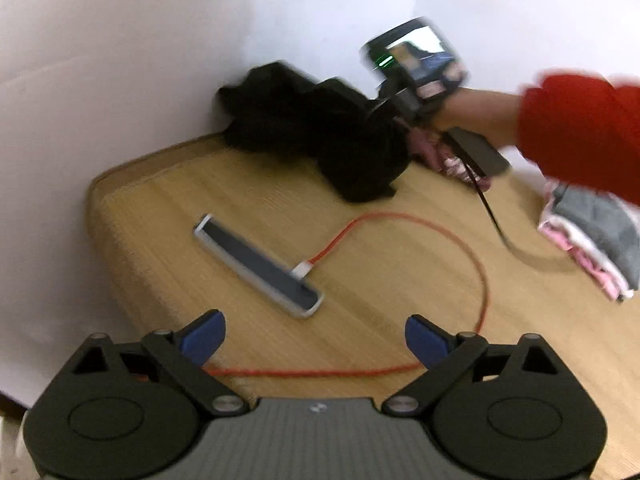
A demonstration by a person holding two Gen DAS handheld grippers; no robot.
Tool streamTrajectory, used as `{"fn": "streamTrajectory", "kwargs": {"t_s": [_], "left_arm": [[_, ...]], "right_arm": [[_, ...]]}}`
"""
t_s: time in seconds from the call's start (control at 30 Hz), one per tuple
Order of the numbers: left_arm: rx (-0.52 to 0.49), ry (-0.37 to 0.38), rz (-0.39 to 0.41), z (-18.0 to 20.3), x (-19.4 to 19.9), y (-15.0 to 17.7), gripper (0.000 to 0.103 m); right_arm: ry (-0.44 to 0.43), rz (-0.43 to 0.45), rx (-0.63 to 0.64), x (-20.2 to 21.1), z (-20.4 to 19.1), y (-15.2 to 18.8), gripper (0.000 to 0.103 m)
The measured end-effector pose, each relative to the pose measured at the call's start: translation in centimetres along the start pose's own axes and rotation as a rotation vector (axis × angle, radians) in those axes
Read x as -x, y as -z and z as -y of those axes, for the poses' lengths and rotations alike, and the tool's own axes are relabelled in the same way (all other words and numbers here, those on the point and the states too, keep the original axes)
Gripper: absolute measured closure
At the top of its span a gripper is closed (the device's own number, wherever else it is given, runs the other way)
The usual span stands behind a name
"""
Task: Fold clothes
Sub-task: 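Move both tools toward the crumpled black sweater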
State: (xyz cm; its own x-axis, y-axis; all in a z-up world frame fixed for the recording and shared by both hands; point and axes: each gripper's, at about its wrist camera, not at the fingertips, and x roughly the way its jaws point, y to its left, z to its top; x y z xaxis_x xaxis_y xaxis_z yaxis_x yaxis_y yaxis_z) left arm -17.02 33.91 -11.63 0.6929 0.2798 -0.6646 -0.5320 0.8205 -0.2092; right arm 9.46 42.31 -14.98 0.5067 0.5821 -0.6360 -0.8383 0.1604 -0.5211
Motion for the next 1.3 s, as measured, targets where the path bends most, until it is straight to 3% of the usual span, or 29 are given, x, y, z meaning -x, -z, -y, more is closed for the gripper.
{"fn": "streamTrajectory", "kwargs": {"t_s": [0.13,0.27,0.37,0.43,0.53,0.63,0.7,0.8,0.93,1.07,1.1,1.2,1.23,1.3], "left_arm": [[-0.113,0.031,0.105,2.0,1.0,-2.0,0.005],[-0.191,0.097,0.212,6.6,2.4,-3.7,0.005],[-0.273,0.149,0.246,11.3,3.0,-3.6,0.005],[-0.294,0.131,0.258,15.1,3.0,-2.5,0.005],[-0.271,0.287,0.209,20.1,2.2,0.0,0.005],[-0.356,0.391,0.101,26.8,1.4,4.1,0.015],[-0.395,0.473,0.088,30.1,2.6,6.8,0.012],[-0.501,0.591,0.018,34.3,3.7,10.7,0.007],[-0.665,0.648,-0.054,36.5,5.5,15.6,0.007],[-0.765,0.681,-0.08,37.8,6.0,18.1,0.007],[-0.778,0.681,-0.084,38.0,5.8,18.5,0.007],[-0.794,0.677,-0.1,38.0,4.9,17.8,0.006],[-0.793,0.672,-0.106,38.0,4.5,17.5,0.005],[-0.774,0.655,-0.124,38.2,3.5,16.5,0.005]], "right_arm": [[-0.039,0.206,-0.299,14.0,6.3,3.3,0.099],[-0.024,0.361,-0.441,30.8,12.0,9.8,0.099],[0.107,0.408,-0.414,42.1,12.7,14.9,0.099],[0.187,0.412,-0.431,49.6,12.0,18.7,0.099],[0.306,0.411,-0.453,60.4,10.9,24.4,0.099],[0.4,0.317,-0.419,66.2,8.1,29.1,0.098],[0.441,0.227,-0.425,68.2,6.7,32.6,0.098],[0.517,0.096,-0.486,70.3,9.4,41.8,0.098],[0.69,-0.107,-0.612,71.9,8.7,53.2,0.098],[0.944,-0.412,-0.795,72.1,9.2,62.7,0.093],[1.01,-0.482,-0.855,72.7,8.6,64.6,0.089],[1.197,-0.679,-1.035,74.5,6.6,70.2,0.054],[1.227,-0.68,-1.106,75.5,5.3,71.0,0.036],[1.242,-0.654,-1.231,75.6,3.0,72.1,0.025]]}}
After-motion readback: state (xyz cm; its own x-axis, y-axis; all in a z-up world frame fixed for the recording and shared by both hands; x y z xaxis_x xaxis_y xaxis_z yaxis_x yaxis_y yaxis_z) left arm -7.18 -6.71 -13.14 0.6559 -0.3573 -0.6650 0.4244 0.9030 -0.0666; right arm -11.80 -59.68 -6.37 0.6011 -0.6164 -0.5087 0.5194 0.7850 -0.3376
